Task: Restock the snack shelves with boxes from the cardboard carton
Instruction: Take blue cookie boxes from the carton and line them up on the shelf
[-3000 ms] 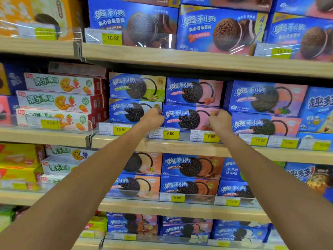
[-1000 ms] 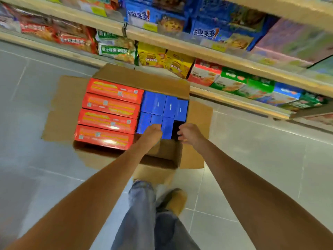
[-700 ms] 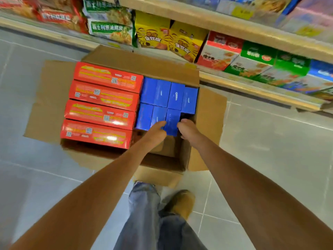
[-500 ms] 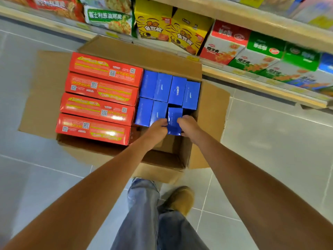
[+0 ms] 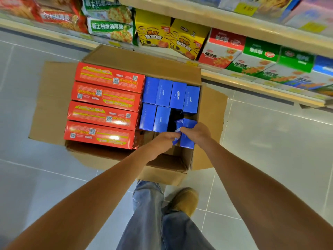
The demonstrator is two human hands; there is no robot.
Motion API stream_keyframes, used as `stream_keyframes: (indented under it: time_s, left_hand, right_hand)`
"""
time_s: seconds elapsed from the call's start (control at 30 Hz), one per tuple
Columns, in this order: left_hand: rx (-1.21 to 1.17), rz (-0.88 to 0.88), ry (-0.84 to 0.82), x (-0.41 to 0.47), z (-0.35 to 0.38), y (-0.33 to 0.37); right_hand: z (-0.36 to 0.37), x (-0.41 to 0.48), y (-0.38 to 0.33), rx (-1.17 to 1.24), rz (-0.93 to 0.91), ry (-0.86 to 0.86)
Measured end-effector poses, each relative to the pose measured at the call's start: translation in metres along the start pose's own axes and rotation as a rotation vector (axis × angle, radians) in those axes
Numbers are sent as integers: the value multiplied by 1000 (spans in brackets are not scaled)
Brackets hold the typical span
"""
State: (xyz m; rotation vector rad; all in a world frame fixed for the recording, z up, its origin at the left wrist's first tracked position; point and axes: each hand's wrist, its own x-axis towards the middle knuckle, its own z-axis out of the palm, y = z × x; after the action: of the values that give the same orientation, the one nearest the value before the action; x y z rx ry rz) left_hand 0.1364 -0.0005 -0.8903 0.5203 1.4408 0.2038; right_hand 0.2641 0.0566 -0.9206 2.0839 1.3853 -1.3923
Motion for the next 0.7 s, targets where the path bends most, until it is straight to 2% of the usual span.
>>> stream_keyframes:
  time_s: [0.17, 0.3, 0.47, 0.7]
  left_hand:
    - [-166, 83, 252, -37, -9, 54]
    - [-62, 212, 335, -87, -26, 110]
    - [256, 368, 256, -163, -34, 188]
    - [655, 636, 124, -332, -52, 314]
  right_hand:
    - [-50, -42, -15, 78, -56, 18]
    - [-115, -86, -48, 109, -122, 7]
    - [-188, -157, -102, 1, -307, -131]
    - [-315, -329, -206, -242, -586, -149]
